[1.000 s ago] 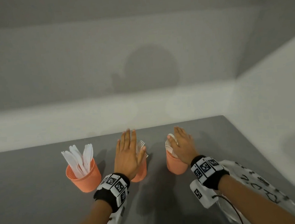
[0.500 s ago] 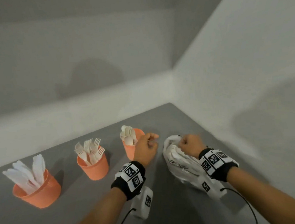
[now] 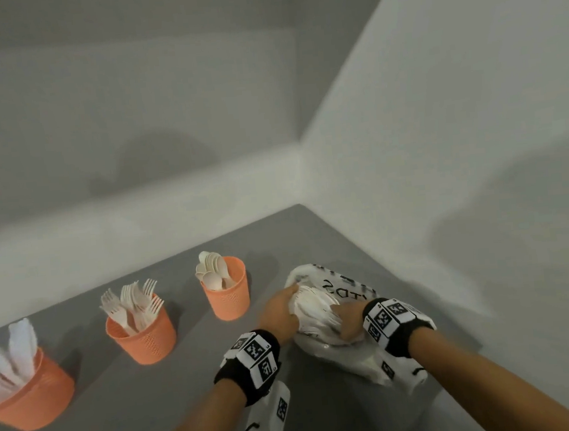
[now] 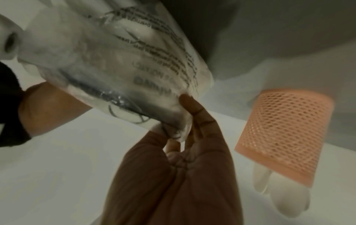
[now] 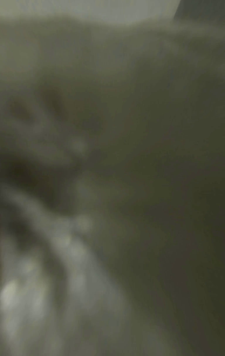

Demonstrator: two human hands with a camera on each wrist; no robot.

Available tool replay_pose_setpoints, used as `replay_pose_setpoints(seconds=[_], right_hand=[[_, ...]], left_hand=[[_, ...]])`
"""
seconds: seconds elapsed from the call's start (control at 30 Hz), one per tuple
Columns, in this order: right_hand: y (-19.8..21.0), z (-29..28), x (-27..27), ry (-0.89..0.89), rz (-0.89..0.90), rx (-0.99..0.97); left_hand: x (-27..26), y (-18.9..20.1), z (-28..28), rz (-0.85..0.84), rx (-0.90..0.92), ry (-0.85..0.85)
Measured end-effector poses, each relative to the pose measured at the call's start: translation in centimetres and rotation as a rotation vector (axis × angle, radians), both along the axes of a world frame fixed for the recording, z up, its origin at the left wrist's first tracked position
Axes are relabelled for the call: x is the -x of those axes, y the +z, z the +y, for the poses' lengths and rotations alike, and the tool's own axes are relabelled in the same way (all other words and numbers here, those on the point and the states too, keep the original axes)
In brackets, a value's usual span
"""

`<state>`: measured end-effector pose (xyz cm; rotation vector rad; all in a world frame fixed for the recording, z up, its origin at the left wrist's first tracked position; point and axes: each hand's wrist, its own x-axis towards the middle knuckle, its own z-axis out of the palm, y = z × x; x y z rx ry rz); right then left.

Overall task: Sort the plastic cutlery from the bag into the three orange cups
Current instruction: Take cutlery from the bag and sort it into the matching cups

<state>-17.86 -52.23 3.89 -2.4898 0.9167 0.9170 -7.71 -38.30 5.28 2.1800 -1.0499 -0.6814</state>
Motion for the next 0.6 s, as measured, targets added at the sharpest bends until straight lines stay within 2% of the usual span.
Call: replay_pose_setpoints(seconds=[0.1, 0.2, 0.3, 0.47, 0.6], right_hand=[[-1.2, -1.3, -0.7, 0.025, 0.017, -0.056], [-1.3, -0.8, -0.9, 0.029, 0.019, -0.03], [-1.2, 0.1, -1.0, 0.093, -0.118, 0.08], [-0.3, -0.2, -0.6, 0.047, -0.34, 0.059], [-0.7, 0.4, -0.8, 0.088, -0.479, 0.019]], left_hand=[[-0.3, 0.3, 0.4, 0.006, 0.01, -0.009], [-0.5, 0.3, 1.0, -0.007, 0.011, -0.009], [-0.5, 0.3, 1.3, -0.029, 0.01, -0.005], [-0.4, 0.6, 1.4, -0.013, 0.015, 0.02], [-0.3, 0.4, 1.4, 0.052, 0.058, 0.086]])
